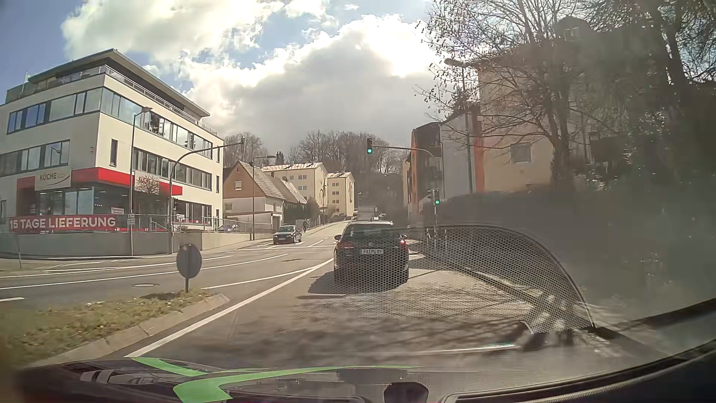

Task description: Follow the waypoints while adhering to traffic rules and regulations

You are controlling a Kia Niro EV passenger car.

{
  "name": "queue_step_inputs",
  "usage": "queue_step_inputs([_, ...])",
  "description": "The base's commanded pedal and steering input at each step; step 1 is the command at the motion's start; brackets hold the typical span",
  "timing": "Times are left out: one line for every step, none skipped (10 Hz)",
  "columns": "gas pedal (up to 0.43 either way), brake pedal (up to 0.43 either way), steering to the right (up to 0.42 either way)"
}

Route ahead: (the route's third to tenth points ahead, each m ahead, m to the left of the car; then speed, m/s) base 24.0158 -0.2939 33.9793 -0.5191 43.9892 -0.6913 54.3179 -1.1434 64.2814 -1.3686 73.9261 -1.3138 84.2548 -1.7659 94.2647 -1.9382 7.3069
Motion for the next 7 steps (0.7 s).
queue_step_inputs([0.209, 0.0, 0.015])
queue_step_inputs([0.209, 0.0, 0.015])
queue_step_inputs([0.209, 0.0, 0.016])
queue_step_inputs([0.22, 0.0, 0.015])
queue_step_inputs([0.22, 0.0, 0.014])
queue_step_inputs([0.22, 0.0, 0.014])
queue_step_inputs([0.22, 0.0, 0.013])
